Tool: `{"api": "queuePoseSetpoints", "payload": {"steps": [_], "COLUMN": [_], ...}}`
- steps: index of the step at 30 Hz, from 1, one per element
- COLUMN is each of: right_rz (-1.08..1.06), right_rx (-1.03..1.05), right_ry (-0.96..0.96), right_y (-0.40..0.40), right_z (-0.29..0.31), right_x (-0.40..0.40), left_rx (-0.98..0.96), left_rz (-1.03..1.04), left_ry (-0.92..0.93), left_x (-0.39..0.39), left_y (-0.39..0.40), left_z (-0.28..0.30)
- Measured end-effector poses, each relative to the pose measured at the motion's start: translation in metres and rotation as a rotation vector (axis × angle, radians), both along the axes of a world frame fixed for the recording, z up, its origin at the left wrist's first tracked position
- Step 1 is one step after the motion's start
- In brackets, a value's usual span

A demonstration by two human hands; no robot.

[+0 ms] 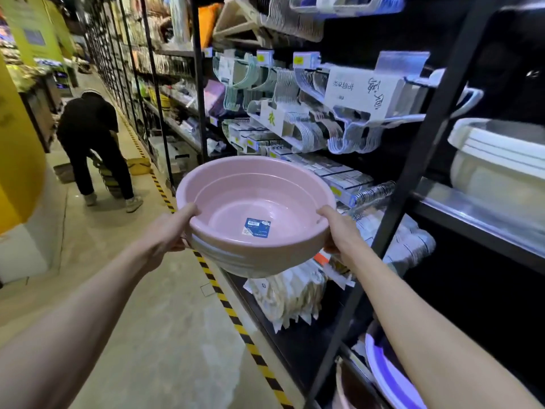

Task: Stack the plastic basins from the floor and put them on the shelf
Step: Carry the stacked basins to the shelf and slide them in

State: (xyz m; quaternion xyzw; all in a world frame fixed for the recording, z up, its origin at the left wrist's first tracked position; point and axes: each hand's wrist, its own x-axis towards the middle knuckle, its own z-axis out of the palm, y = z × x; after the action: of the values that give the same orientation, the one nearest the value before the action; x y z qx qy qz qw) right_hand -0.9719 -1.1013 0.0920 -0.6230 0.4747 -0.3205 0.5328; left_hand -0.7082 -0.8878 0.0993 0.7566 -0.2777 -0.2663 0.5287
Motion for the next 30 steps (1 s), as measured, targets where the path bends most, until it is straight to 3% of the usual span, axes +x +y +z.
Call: {"api": "queuePoseSetpoints", "payload": {"steps": [15, 30], "right_rz": [-0.317, -0.395], "right_rx": [0.059, 0.070], "right_ry": [0.115, 0.018], "right_y": [0.029, 0.084], "right_z": [-0.011, -0.018], "right_x": [-0.116, -0.194], "left_rx": [0.026, 0.060], "left_rz": [-0.221, -0.323], "left_ry": [0.071, 0.011], "left_x": [-0.063, -0.134], "left_y": [-0.058, -0.017], "left_z": [-0.029, -0.014]}}
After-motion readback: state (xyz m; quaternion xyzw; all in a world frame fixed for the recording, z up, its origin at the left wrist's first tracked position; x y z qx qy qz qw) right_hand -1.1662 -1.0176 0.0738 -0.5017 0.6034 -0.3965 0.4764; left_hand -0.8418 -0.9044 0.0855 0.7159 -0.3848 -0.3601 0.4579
